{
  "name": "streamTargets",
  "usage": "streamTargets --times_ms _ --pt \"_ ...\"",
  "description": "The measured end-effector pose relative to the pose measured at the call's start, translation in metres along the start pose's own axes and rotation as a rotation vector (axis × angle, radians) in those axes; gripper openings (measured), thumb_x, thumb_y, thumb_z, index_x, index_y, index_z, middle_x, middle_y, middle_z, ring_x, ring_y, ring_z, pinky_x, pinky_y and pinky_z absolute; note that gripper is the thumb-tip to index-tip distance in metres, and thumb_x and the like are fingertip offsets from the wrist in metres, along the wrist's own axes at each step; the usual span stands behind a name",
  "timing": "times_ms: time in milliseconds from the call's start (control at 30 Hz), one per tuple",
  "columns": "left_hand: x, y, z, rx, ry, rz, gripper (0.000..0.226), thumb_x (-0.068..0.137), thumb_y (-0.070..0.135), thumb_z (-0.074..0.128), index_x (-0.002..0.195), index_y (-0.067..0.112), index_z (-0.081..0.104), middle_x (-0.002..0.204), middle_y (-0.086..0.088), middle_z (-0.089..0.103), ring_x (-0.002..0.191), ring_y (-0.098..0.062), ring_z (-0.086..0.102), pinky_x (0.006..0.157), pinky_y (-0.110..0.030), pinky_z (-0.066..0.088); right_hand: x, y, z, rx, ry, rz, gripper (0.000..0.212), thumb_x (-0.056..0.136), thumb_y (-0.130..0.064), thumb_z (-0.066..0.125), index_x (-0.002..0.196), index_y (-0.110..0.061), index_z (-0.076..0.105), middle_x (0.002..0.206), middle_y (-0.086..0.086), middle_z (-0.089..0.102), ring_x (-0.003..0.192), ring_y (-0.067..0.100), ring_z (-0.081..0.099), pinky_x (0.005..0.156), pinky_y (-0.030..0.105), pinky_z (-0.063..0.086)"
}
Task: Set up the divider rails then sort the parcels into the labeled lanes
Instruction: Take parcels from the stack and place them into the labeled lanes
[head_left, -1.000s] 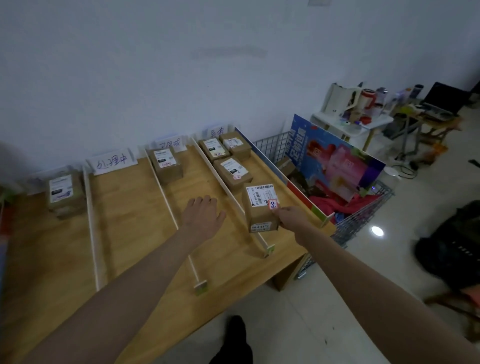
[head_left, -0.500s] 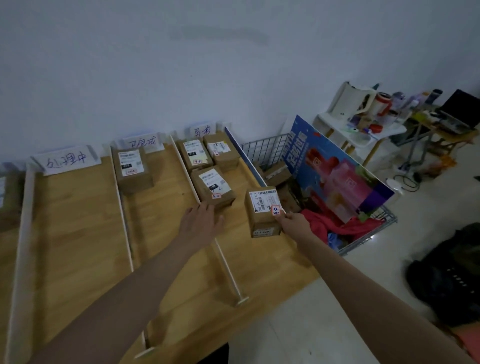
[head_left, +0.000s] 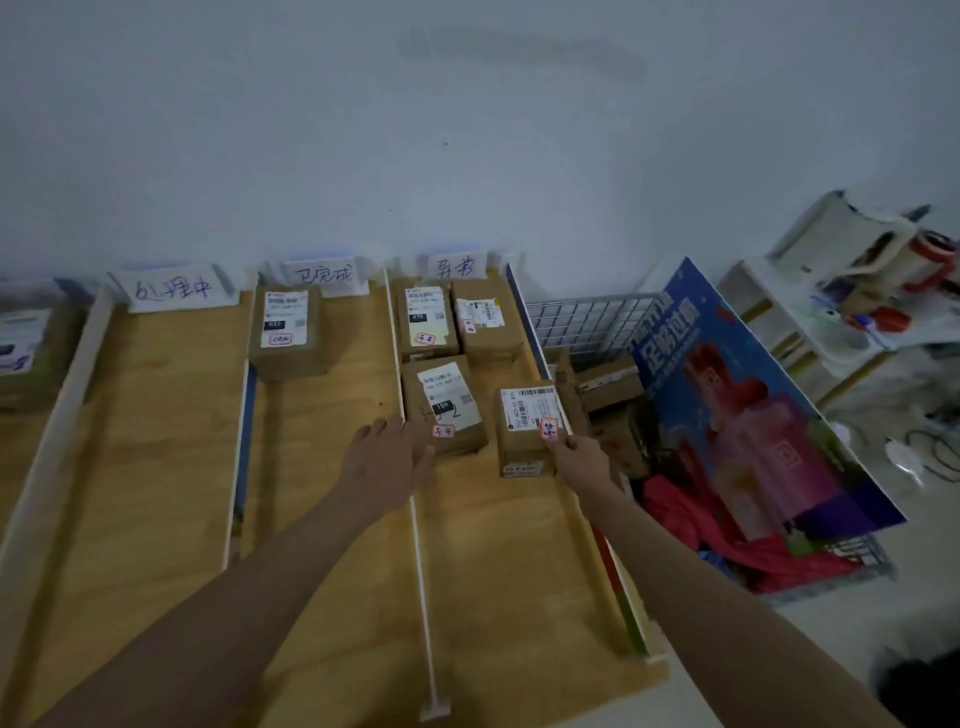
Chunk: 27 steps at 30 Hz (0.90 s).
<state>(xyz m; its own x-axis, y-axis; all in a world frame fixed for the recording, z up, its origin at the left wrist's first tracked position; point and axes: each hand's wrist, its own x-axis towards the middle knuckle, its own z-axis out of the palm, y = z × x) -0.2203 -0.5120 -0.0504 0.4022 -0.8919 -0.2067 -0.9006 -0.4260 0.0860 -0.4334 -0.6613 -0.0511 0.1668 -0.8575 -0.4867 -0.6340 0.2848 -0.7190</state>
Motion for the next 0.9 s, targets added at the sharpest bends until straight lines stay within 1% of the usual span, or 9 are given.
streamTargets --times_ms 67,133,167,200,267,367,467,700,900 --pt "0.01 0.003 0.003 -0.007 0.001 -0.03 0.052 0.102 0.048 0.029 0.138 0.015 0.046 0.133 -0.005 0.053 0.124 -0.023 0.049 0.103 -0.037 0.037 0.026 -0.006 0.003 0.004 -0.029 0.006 0.036 0.1 -0.029 0.055 0.121 -0.002 0.064 0.103 0.008 0.069 0.089 0.016 0.065 0.065 0.021 0.051" --pt "0.02 0.007 0.005 -0.015 -0.014 -0.074 0.05 0.102 0.048 0.031 0.138 0.016 0.046 0.134 -0.005 0.053 0.123 -0.024 0.049 0.102 -0.038 0.037 0.049 -0.008 0.008 -0.014 -0.051 -0.007 0.031 0.102 -0.028 0.052 0.116 -0.003 0.064 0.103 0.007 0.068 0.079 0.007 0.06 0.057 0.009 0.04" --pt "0.023 0.01 0.009 -0.02 -0.015 -0.093 0.049 0.102 0.047 0.032 0.137 0.017 0.047 0.132 -0.005 0.054 0.122 -0.024 0.05 0.102 -0.038 0.038 0.058 -0.009 0.01 -0.028 -0.058 -0.01 0.029 0.102 -0.027 0.051 0.113 -0.004 0.065 0.103 0.007 0.068 0.076 0.006 0.057 0.055 0.008 0.037" --pt "0.026 0.012 0.013 -0.026 -0.014 -0.103 0.047 0.102 0.046 0.033 0.135 0.017 0.048 0.13 -0.005 0.055 0.12 -0.024 0.052 0.101 -0.038 0.04 0.067 -0.009 0.013 -0.035 -0.059 -0.02 0.03 0.102 -0.027 0.052 0.114 -0.003 0.065 0.101 0.008 0.069 0.077 0.008 0.059 0.056 0.008 0.039" --pt "0.03 0.015 0.022 -0.041 -0.006 -0.116 0.042 0.102 0.044 0.034 0.13 0.018 0.051 0.124 -0.004 0.058 0.114 -0.024 0.055 0.097 -0.038 0.043 0.088 -0.006 0.022 -0.012 -0.067 -0.019 0.031 0.101 -0.026 0.054 0.115 -0.002 0.067 0.095 0.009 0.069 0.083 0.017 0.065 0.064 0.021 0.051" --pt "0.031 0.017 0.032 -0.073 0.027 -0.124 0.046 0.099 0.045 0.027 0.122 0.019 0.057 0.111 -0.005 0.062 0.101 -0.026 0.061 0.087 -0.037 0.049 0.104 -0.002 0.034 -0.003 -0.094 -0.03 0.031 0.1 -0.028 0.055 0.115 -0.005 0.068 0.095 0.008 0.069 0.088 0.02 0.067 0.07 0.03 0.056" --pt "0.034 0.022 0.04 -0.09 0.003 -0.17 0.04 0.102 0.043 0.032 0.126 0.021 0.055 0.116 -0.002 0.06 0.106 -0.022 0.058 0.091 -0.034 0.045 0.116 0.004 0.04 -0.024 -0.104 -0.044 0.032 0.101 -0.031 0.053 0.119 -0.008 0.067 0.098 0.005 0.068 0.087 0.02 0.066 0.075 0.038 0.058" --pt "0.036 0.025 0.054 -0.118 -0.042 -0.252 0.043 0.101 0.045 0.033 0.132 0.022 0.053 0.129 0.001 0.056 0.118 -0.017 0.053 0.101 -0.032 0.04 0.138 0.0 0.05 -0.083 -0.117 -0.039 0.031 0.101 -0.028 0.053 0.119 -0.006 0.067 0.093 0.004 0.065 0.084 0.018 0.06 0.075 0.036 0.054" --pt "0.037 0.026 0.052 -0.1 -0.055 -0.297 0.049 0.102 0.047 0.031 0.136 0.018 0.05 0.135 0.0 0.053 0.124 -0.017 0.049 0.104 -0.033 0.038 0.156 -0.005 0.059 -0.081 -0.152 -0.066 0.031 0.103 -0.023 0.049 0.127 -0.008 0.062 0.11 0.009 0.066 0.095 0.019 0.058 0.079 0.034 0.05"
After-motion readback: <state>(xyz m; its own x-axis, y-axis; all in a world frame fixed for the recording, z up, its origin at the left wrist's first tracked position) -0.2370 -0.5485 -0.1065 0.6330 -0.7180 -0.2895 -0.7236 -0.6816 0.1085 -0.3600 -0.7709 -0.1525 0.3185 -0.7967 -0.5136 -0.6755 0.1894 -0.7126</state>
